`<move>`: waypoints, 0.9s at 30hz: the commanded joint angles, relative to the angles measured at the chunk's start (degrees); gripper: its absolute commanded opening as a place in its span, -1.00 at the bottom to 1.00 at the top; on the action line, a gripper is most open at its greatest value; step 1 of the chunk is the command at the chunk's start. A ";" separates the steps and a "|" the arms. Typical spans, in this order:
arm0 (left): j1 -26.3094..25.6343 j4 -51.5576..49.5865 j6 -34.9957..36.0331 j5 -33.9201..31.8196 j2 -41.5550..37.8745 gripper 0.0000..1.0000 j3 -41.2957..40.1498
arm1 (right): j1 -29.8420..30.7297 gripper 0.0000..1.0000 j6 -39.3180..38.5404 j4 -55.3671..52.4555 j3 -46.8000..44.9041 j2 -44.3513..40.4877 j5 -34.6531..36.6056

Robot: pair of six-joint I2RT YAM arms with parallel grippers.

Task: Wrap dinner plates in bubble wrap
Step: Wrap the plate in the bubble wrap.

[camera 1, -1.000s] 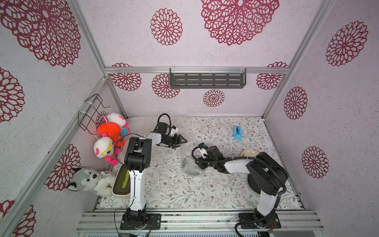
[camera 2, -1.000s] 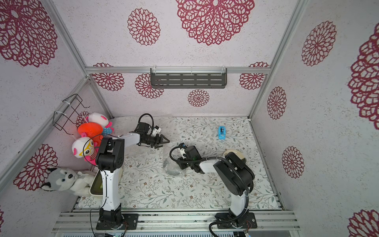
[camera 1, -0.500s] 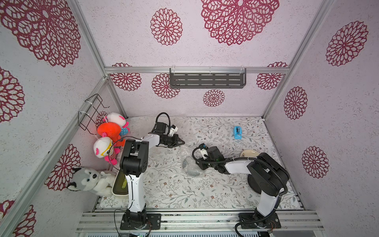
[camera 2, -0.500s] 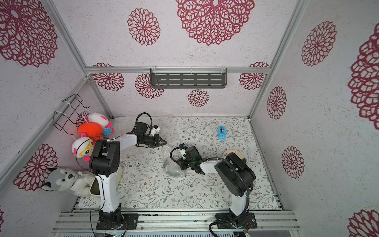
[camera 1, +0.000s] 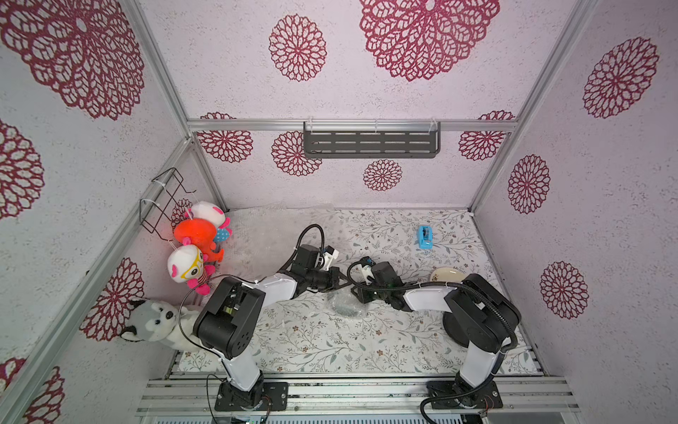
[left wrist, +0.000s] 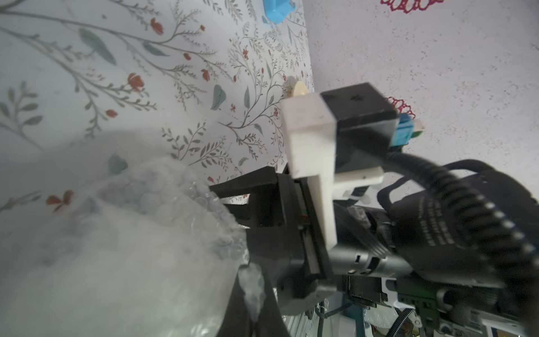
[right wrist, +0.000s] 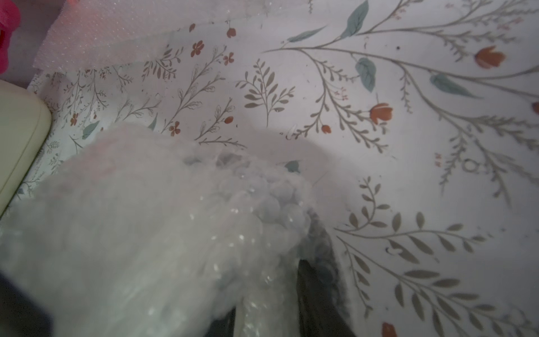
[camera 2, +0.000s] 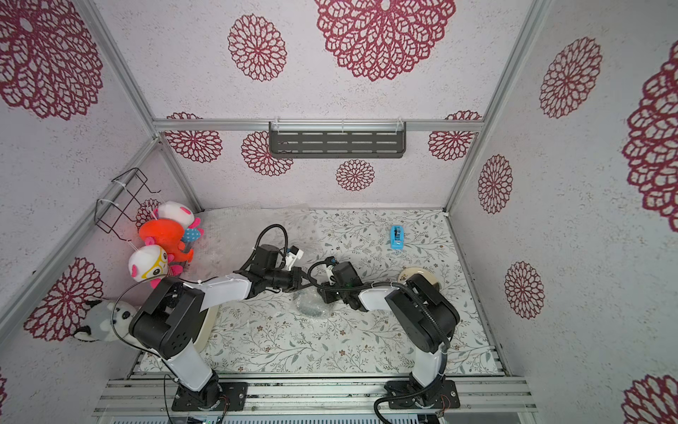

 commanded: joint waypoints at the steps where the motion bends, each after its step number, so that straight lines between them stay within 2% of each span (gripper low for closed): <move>1: -4.21 3.53 -2.91 -1.40 0.61 -1.00 1.23 | -0.30 -0.27 2.56 -9.90 -0.26 -0.37 0.16; 6: -7.61 3.64 -3.08 -0.70 6.75 -1.00 -1.17 | -0.89 -0.22 5.62 -10.75 -0.13 -1.76 3.23; 10: -7.77 5.84 -2.81 -1.53 10.63 -1.00 -5.74 | -2.65 -0.18 10.65 -6.37 -1.55 -5.65 4.61; 13: -7.77 8.71 -3.42 -1.44 13.41 -1.00 -7.22 | -3.27 -0.14 10.55 -2.96 -1.99 -7.78 4.93; 17: -7.77 9.43 -3.55 -1.84 14.66 -1.00 -6.45 | -5.65 -0.05 12.88 -6.95 -1.66 -12.13 7.66; 21: -7.77 8.15 -2.34 -2.63 14.10 -1.00 -5.89 | -8.94 -0.04 16.98 -8.56 -3.22 -15.21 -0.78; 27: -7.86 9.03 -2.29 -2.10 13.98 -1.00 -6.05 | -8.10 -0.10 22.96 -6.91 -3.46 -14.54 -13.57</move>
